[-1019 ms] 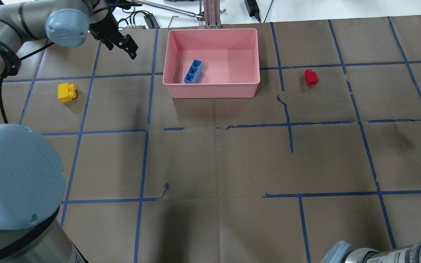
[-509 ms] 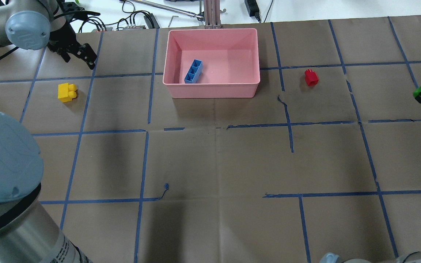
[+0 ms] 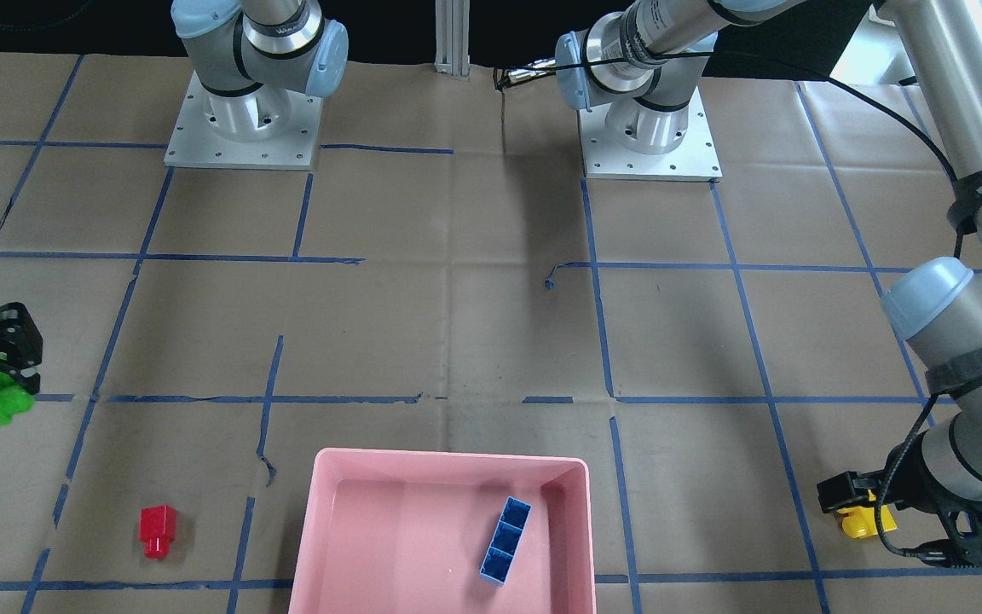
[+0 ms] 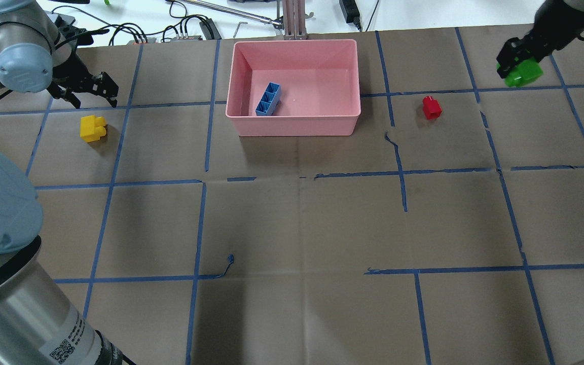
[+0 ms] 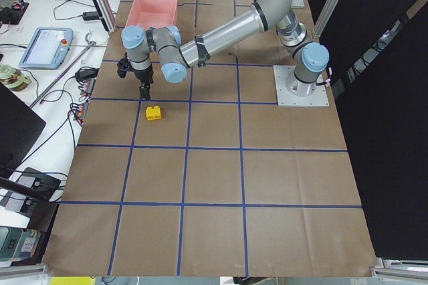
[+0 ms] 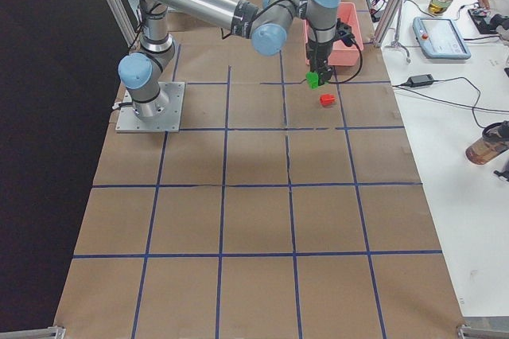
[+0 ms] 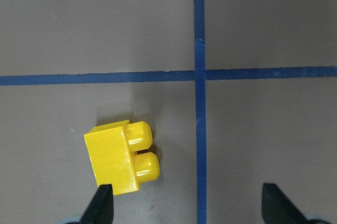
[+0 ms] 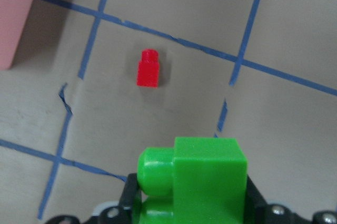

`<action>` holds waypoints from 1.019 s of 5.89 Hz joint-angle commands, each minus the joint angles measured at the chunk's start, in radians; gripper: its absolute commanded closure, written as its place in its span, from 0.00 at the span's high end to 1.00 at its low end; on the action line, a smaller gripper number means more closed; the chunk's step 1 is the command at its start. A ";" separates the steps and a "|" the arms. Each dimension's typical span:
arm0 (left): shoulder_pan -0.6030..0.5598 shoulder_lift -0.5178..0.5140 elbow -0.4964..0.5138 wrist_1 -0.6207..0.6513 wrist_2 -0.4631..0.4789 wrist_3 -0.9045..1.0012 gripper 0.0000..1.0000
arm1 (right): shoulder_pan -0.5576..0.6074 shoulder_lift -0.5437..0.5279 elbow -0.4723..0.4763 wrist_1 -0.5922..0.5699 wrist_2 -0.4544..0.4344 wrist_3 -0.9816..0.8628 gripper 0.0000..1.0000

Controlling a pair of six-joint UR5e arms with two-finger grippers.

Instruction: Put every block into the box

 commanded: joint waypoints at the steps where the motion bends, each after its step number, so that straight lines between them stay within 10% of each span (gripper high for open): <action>1: 0.048 -0.053 -0.010 0.044 0.002 -0.015 1.00 | 0.207 0.134 -0.163 -0.004 -0.003 0.310 0.42; 5: 0.068 -0.081 -0.012 0.052 0.022 0.014 1.00 | 0.441 0.480 -0.415 -0.066 0.002 0.719 0.44; 6: 0.068 -0.097 -0.010 0.061 0.020 0.014 1.00 | 0.451 0.509 -0.414 -0.112 -0.001 0.732 0.76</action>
